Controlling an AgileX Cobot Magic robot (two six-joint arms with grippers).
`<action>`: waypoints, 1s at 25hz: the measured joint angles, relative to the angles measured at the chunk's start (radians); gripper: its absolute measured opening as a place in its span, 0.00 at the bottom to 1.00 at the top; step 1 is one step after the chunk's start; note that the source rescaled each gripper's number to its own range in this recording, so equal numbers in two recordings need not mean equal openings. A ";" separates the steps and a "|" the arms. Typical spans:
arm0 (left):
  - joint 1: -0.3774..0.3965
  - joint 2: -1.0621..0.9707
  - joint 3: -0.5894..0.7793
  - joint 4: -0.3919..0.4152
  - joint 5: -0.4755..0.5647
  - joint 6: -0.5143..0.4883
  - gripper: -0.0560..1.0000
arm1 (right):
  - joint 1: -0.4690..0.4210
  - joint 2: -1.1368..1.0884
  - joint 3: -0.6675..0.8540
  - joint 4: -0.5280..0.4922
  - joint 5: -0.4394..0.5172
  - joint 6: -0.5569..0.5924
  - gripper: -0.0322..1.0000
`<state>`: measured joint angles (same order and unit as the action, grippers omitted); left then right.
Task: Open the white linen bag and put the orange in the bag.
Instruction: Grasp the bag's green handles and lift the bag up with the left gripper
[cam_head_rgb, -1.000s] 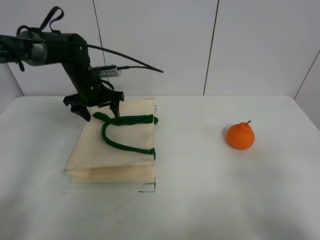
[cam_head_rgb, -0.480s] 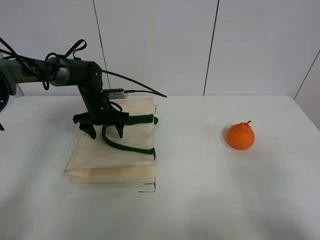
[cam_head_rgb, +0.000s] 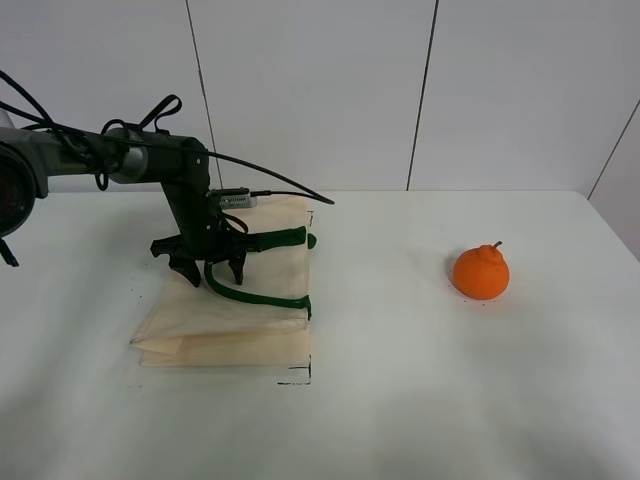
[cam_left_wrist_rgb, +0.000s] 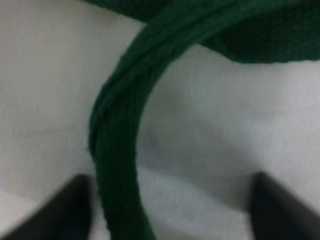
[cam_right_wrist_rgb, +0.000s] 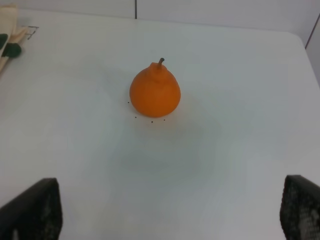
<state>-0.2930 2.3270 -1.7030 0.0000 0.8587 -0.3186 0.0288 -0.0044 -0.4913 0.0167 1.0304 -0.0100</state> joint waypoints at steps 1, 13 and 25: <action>0.000 0.001 0.000 0.000 0.001 -0.002 0.49 | 0.000 0.000 0.000 0.000 0.000 0.000 1.00; 0.000 -0.048 -0.199 0.015 0.240 -0.002 0.06 | 0.000 0.000 0.000 0.000 0.000 0.000 1.00; -0.033 -0.294 -0.484 0.009 0.326 0.133 0.05 | 0.000 0.000 0.000 0.000 0.000 0.004 1.00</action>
<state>-0.3261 2.0329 -2.1870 0.0086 1.1845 -0.1854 0.0288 -0.0044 -0.4913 0.0167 1.0304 -0.0061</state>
